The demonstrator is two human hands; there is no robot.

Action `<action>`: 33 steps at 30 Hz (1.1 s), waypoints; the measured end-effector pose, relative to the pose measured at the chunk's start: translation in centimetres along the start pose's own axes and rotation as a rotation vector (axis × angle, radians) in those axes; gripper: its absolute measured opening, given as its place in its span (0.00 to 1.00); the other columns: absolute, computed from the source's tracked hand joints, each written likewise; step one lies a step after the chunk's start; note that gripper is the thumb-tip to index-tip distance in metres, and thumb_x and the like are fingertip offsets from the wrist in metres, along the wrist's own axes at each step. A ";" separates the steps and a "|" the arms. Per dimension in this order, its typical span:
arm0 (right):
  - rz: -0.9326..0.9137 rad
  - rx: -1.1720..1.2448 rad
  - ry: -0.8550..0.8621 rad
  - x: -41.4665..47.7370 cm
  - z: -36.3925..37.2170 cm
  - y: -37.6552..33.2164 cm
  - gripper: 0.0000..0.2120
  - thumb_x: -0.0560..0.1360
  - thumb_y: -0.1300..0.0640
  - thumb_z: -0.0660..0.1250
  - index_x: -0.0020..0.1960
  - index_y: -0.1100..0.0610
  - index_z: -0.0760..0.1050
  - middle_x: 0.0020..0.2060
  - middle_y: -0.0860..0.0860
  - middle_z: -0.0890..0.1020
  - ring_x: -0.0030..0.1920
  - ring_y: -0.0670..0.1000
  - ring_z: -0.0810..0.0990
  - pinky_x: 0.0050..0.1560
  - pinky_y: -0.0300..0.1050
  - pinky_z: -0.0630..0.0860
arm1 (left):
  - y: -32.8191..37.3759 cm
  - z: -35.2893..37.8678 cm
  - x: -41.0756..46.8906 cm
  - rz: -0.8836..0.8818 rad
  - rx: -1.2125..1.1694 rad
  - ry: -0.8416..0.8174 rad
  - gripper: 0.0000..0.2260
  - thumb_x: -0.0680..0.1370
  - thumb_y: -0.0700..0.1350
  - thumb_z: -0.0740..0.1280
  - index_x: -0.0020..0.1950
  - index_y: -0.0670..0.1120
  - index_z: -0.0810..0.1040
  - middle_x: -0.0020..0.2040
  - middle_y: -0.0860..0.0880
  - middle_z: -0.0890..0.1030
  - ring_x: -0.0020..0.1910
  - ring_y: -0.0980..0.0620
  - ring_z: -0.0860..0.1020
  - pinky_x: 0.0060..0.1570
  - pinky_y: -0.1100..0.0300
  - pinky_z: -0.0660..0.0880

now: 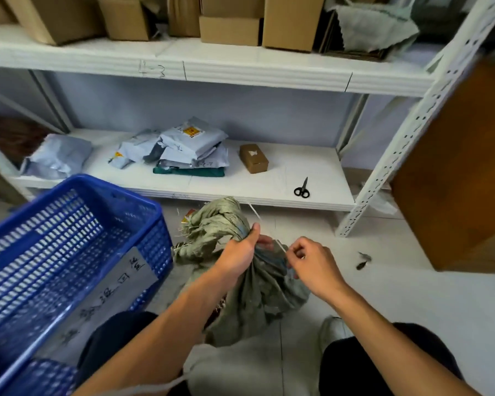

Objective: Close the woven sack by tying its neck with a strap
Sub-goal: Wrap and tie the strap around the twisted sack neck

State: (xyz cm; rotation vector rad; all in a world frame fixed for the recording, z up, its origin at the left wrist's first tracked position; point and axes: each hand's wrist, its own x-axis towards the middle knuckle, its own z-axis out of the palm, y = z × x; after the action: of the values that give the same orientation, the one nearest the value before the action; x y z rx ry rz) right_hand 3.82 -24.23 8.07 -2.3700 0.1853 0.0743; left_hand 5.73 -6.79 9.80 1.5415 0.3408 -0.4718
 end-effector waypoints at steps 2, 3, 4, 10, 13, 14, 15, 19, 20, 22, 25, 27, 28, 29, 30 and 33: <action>0.000 0.067 0.008 -3.3 0.4 -1.0 0.07 0.77 0.52 0.68 0.40 0.48 0.77 0.35 0.46 0.85 0.34 0.49 0.83 0.41 0.55 0.82 | -0.3 -0.9 -2.0 -0.010 -0.025 0.005 0.23 0.82 0.60 0.59 0.55 0.43 0.85 0.47 0.49 0.88 0.54 0.50 0.83 0.62 0.52 0.77; -0.001 0.105 0.015 -4.8 0.7 -1.4 0.07 0.77 0.53 0.68 0.41 0.48 0.77 0.35 0.46 0.85 0.34 0.49 0.83 0.41 0.56 0.82 | -0.6 -1.1 -3.0 -0.014 -0.025 0.015 0.22 0.83 0.59 0.60 0.56 0.43 0.85 0.45 0.49 0.88 0.52 0.51 0.84 0.62 0.53 0.77; -0.007 0.138 0.017 -6.4 1.2 -1.8 0.07 0.77 0.53 0.68 0.41 0.48 0.77 0.35 0.47 0.85 0.34 0.49 0.83 0.42 0.56 0.82 | -1.1 -1.3 -4.2 -0.014 -0.039 0.025 0.22 0.83 0.58 0.60 0.56 0.42 0.85 0.45 0.49 0.88 0.49 0.52 0.84 0.59 0.56 0.78; -0.035 0.146 -0.107 -11.9 3.3 -2.8 0.05 0.79 0.55 0.67 0.45 0.47 0.76 0.38 0.45 0.84 0.35 0.48 0.83 0.42 0.53 0.82 | -5.3 -1.1 -6.4 -0.014 -0.096 0.019 0.19 0.83 0.52 0.63 0.51 0.38 0.85 0.46 0.43 0.87 0.47 0.46 0.85 0.52 0.56 0.81; -0.047 0.083 -0.175 -11.8 3.2 -2.1 0.03 0.79 0.55 0.66 0.49 0.48 0.76 0.40 0.45 0.84 0.36 0.49 0.83 0.43 0.54 0.82 | -6.6 -1.5 -6.3 -0.011 -0.083 -0.001 0.16 0.82 0.51 0.65 0.44 0.41 0.84 0.40 0.44 0.84 0.41 0.47 0.82 0.48 0.54 0.79; -0.043 0.073 -0.199 -11.6 3.2 -1.9 0.03 0.79 0.56 0.66 0.51 0.48 0.76 0.41 0.46 0.84 0.36 0.49 0.83 0.42 0.52 0.82 | -7.1 -1.6 -6.1 -0.027 -0.084 -0.018 0.16 0.82 0.52 0.65 0.43 0.42 0.83 0.39 0.43 0.83 0.40 0.46 0.80 0.48 0.52 0.78; -0.038 0.073 -0.221 -11.4 3.2 -1.9 0.04 0.79 0.56 0.66 0.52 0.48 0.77 0.41 0.46 0.84 0.35 0.48 0.82 0.40 0.49 0.82 | -7.4 -1.7 -6.0 -0.042 -0.089 -0.036 0.16 0.82 0.52 0.65 0.43 0.42 0.83 0.39 0.43 0.83 0.41 0.45 0.80 0.49 0.52 0.77; 0.009 0.162 -0.196 -10.3 3.3 -1.9 0.04 0.80 0.56 0.66 0.50 0.50 0.79 0.37 0.48 0.84 0.27 0.43 0.79 0.31 0.38 0.76 | -7.9 -0.7 -5.0 -0.020 -0.043 -0.080 0.14 0.79 0.52 0.68 0.48 0.43 0.86 0.47 0.43 0.87 0.50 0.42 0.84 0.57 0.48 0.79; 0.034 0.191 -0.172 -9.9 3.4 -1.8 0.04 0.80 0.57 0.66 0.48 0.51 0.80 0.35 0.49 0.84 0.26 0.43 0.78 0.32 0.40 0.76 | -7.8 -0.3 -4.8 -0.013 -0.036 -0.077 0.13 0.79 0.51 0.69 0.47 0.43 0.86 0.45 0.43 0.86 0.48 0.43 0.84 0.57 0.48 0.79; 0.093 0.241 -0.148 -9.1 3.4 -1.4 0.06 0.79 0.57 0.67 0.46 0.52 0.82 0.33 0.52 0.84 0.26 0.47 0.78 0.34 0.44 0.77 | -7.6 0.5 -4.3 -0.007 -0.026 -0.124 0.11 0.80 0.50 0.68 0.45 0.43 0.84 0.39 0.44 0.84 0.42 0.45 0.82 0.51 0.50 0.79; 0.127 0.294 -0.135 -8.2 3.1 -0.6 0.06 0.78 0.57 0.70 0.44 0.51 0.83 0.35 0.51 0.85 0.28 0.49 0.81 0.37 0.47 0.78 | -7.6 0.9 -3.2 -0.025 -0.042 -0.181 0.11 0.79 0.51 0.70 0.48 0.44 0.85 0.43 0.46 0.86 0.46 0.45 0.84 0.54 0.51 0.79; 0.121 0.301 -0.136 -7.6 3.1 -0.3 0.04 0.77 0.57 0.71 0.44 0.50 0.84 0.36 0.49 0.86 0.32 0.49 0.83 0.39 0.46 0.81 | -7.7 1.0 -2.4 -0.040 -0.049 -0.179 0.14 0.76 0.54 0.71 0.52 0.44 0.86 0.48 0.45 0.87 0.52 0.45 0.85 0.60 0.49 0.78; 0.114 0.296 -0.128 -7.4 3.1 -0.2 0.04 0.76 0.57 0.72 0.45 0.50 0.84 0.37 0.47 0.86 0.35 0.49 0.84 0.40 0.46 0.81 | -7.8 1.1 -2.0 -0.038 -0.046 -0.178 0.16 0.75 0.55 0.71 0.54 0.45 0.85 0.50 0.46 0.87 0.53 0.46 0.84 0.62 0.48 0.78; 0.109 0.287 -0.112 -7.1 3.1 -0.1 0.04 0.76 0.57 0.72 0.45 0.49 0.84 0.37 0.46 0.86 0.37 0.48 0.84 0.42 0.44 0.81 | -7.7 1.2 -1.6 -0.035 -0.039 -0.179 0.16 0.75 0.55 0.71 0.54 0.45 0.85 0.51 0.46 0.87 0.54 0.46 0.84 0.63 0.48 0.77; 0.103 0.275 -0.095 -6.8 3.2 0.0 0.04 0.76 0.56 0.72 0.45 0.49 0.84 0.38 0.45 0.86 0.39 0.46 0.84 0.43 0.43 0.80 | -7.5 1.3 -1.3 -0.027 -0.037 -0.180 0.15 0.75 0.55 0.70 0.54 0.45 0.85 0.51 0.47 0.87 0.55 0.47 0.84 0.64 0.48 0.77; 0.101 0.255 -0.057 -6.0 3.2 0.1 0.04 0.75 0.57 0.72 0.45 0.50 0.84 0.38 0.44 0.86 0.41 0.45 0.84 0.44 0.42 0.79 | -7.1 1.6 -0.5 -0.026 -0.037 -0.187 0.15 0.78 0.53 0.70 0.56 0.44 0.84 0.52 0.47 0.87 0.54 0.48 0.84 0.64 0.48 0.77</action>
State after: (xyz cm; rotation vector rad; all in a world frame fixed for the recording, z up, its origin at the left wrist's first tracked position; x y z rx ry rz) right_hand -2.16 -21.38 6.35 -2.1010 0.2704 0.1572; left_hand 1.69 -8.10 3.93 1.4460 0.2241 -0.6217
